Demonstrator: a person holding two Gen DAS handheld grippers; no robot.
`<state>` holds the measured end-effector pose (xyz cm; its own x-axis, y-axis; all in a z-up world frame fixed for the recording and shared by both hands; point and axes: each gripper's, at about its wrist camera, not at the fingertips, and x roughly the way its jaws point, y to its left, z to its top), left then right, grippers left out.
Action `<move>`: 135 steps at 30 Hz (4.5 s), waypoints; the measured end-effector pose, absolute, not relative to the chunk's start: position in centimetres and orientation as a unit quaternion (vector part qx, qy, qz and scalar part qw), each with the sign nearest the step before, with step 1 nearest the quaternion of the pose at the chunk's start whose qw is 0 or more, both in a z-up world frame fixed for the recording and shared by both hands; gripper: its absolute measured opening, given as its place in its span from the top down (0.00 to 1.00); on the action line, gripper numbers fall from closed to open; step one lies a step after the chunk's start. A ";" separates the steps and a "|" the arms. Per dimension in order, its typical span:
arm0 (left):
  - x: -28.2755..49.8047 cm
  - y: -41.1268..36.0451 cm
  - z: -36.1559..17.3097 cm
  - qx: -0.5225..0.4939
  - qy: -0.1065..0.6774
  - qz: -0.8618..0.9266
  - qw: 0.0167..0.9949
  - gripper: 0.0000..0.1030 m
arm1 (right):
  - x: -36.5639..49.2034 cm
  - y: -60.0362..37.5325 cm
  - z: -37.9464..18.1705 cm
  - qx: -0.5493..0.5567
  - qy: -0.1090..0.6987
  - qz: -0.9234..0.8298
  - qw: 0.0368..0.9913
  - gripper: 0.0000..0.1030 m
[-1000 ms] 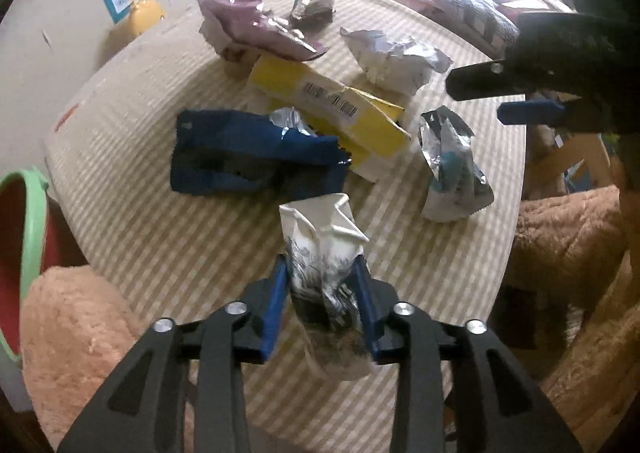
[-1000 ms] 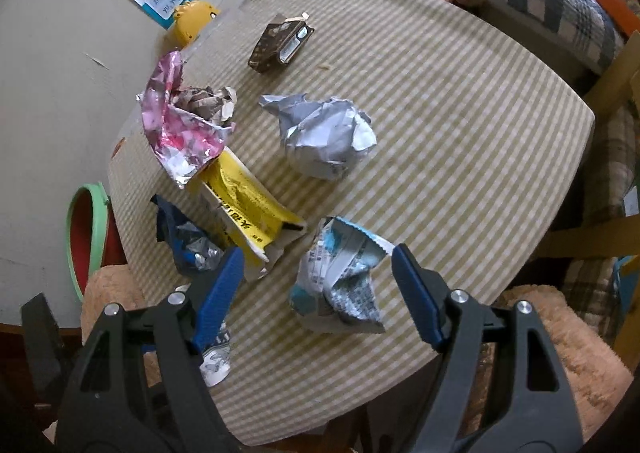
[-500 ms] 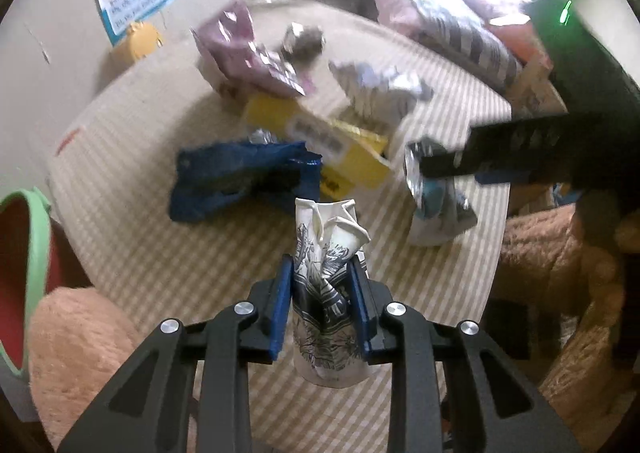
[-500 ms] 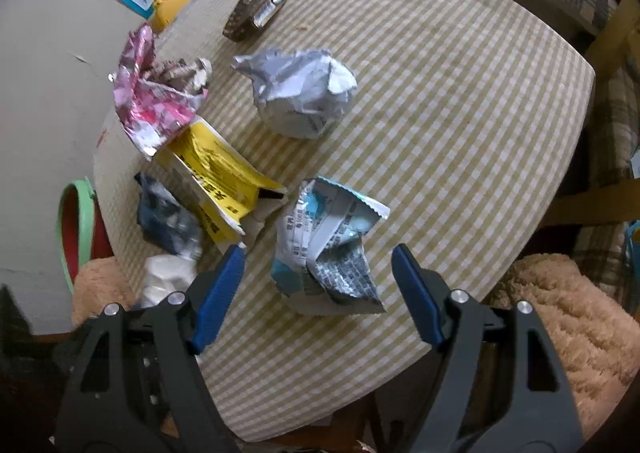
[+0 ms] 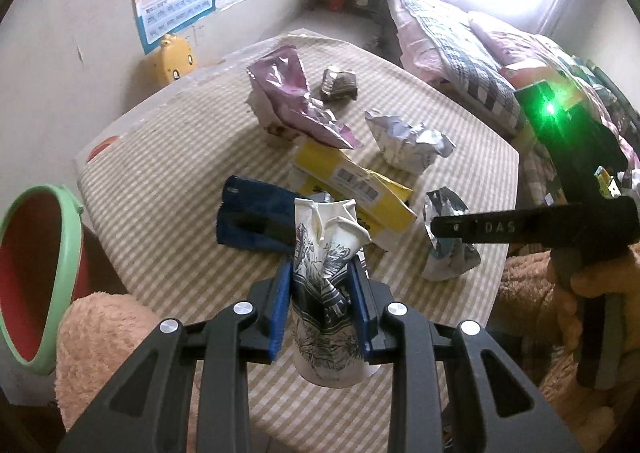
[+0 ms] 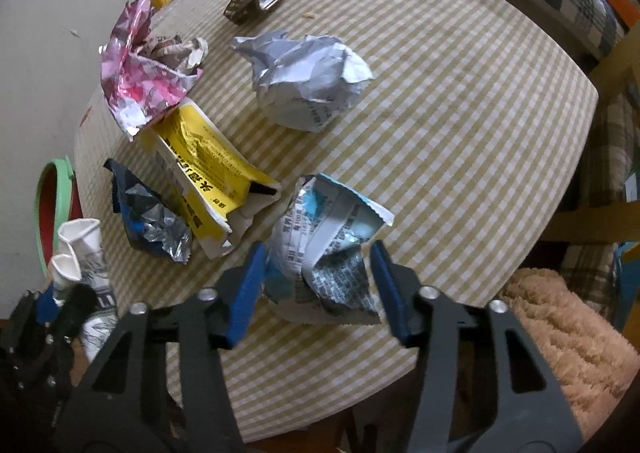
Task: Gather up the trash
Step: 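Close the right gripper on the crumpled blue-white wrapper, then carry the cup and wrapper over the bucket and open both grippers, then move both grippers back over the table toward the blue wrapper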
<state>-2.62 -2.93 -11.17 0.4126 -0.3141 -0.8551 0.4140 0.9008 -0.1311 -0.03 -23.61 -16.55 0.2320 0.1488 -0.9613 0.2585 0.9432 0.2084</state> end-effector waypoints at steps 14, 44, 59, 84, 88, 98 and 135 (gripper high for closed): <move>-1.8 0.0 -10.3 0.018 0.485 -0.191 0.854 0.75 | 0.4 -22.1 -14.3 0.146 0.581 -0.025 0.800 0.81; -1.6 0.4 -11.1 0.015 0.494 -0.185 0.849 0.75 | 1.6 -23.8 -17.0 0.175 0.607 -0.045 0.774 0.56; -1.2 3.5 -9.0 -0.017 0.466 -0.165 0.869 0.75 | -1.9 -24.1 -9.5 0.184 0.483 -0.055 0.854 0.68; 1.8 19.5 -8.7 -0.086 0.431 0.016 0.898 0.74 | 1.7 -6.5 -4.9 0.094 0.458 0.101 0.878 0.68; 1.6 22.2 -9.1 -0.094 0.430 0.041 0.897 0.74 | 3.1 -2.6 -4.3 0.083 0.457 0.138 0.875 0.68; 0.7 28.2 -11.1 -0.129 0.441 0.094 0.883 0.74 | 5.5 6.0 -2.8 0.052 0.445 0.207 0.869 0.68; 1.3 31.9 -13.7 -0.161 0.457 0.129 0.865 0.55 | 9.8 12.8 -7.1 0.071 0.490 0.264 0.828 0.51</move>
<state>1.33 31.95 -13.65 0.5484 0.0767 -0.8327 -0.3708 0.9148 -0.1600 9.83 12.82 -7.05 0.3804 0.5065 -0.7738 -0.3671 0.8507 0.3763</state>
